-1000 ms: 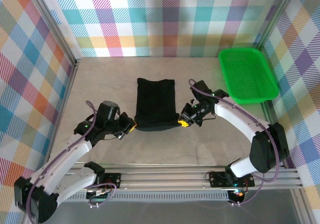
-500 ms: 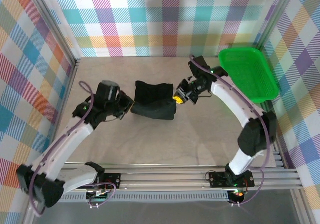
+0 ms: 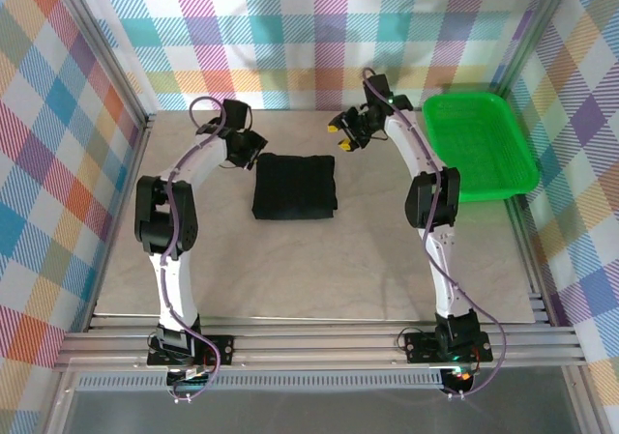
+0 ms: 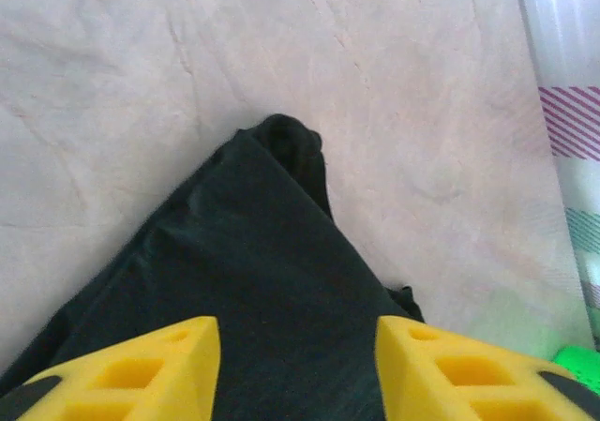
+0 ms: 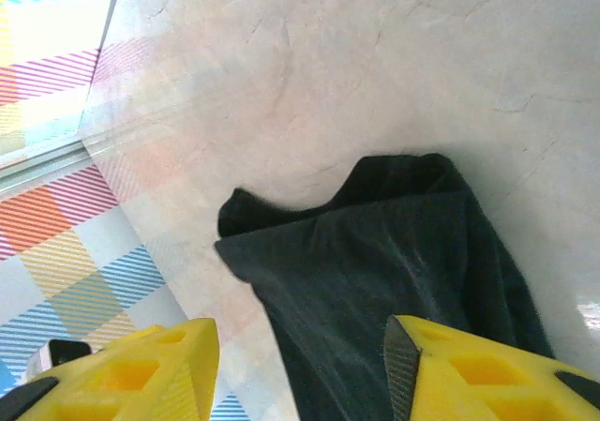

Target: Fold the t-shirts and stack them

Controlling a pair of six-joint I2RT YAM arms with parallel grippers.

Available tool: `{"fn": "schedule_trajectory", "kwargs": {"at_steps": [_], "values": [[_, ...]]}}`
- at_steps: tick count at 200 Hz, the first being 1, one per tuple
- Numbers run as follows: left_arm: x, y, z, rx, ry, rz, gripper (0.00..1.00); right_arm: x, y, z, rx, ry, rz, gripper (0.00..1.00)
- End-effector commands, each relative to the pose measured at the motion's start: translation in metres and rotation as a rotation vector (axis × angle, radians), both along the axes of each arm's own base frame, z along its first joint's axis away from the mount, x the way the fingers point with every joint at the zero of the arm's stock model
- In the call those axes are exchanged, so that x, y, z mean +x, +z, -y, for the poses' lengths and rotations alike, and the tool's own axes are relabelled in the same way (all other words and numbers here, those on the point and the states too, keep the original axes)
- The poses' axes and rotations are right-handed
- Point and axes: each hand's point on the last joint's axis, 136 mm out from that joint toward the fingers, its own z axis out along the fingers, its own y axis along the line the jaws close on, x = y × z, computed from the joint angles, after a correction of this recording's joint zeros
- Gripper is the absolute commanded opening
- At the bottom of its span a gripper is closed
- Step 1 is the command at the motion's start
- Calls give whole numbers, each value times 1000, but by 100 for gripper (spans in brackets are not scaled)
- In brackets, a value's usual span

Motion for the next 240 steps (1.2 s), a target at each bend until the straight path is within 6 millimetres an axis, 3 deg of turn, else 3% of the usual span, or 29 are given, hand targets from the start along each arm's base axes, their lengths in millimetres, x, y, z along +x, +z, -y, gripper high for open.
{"fn": "schedule_trajectory", "kwargs": {"at_steps": [1,19,50,68,81,109,142,171,184,207,240], "values": [[-27,61,7,21,-52,90,54,-23,55,-1,-10,82,102,51],[-74,59,24,-44,-39,81,54,-47,70,1,-8,113,167,51],[-159,37,78,-192,-16,64,59,-108,107,4,108,137,416,50],[-177,24,104,-286,37,132,65,-152,110,9,138,146,514,52],[-178,7,113,-346,112,147,71,-180,102,17,165,136,496,53],[-163,-21,142,-455,172,120,72,-226,84,30,161,150,417,52],[-142,-28,171,-499,215,195,72,-249,80,43,130,146,402,52],[-139,-62,180,-470,250,121,68,-257,74,46,120,152,367,52],[-138,-76,178,-471,280,116,61,-260,73,48,120,149,362,51],[-127,-87,168,-454,321,129,38,-264,70,53,108,144,349,51],[-100,-93,128,-405,389,151,4,-266,66,61,101,126,331,51]]}}
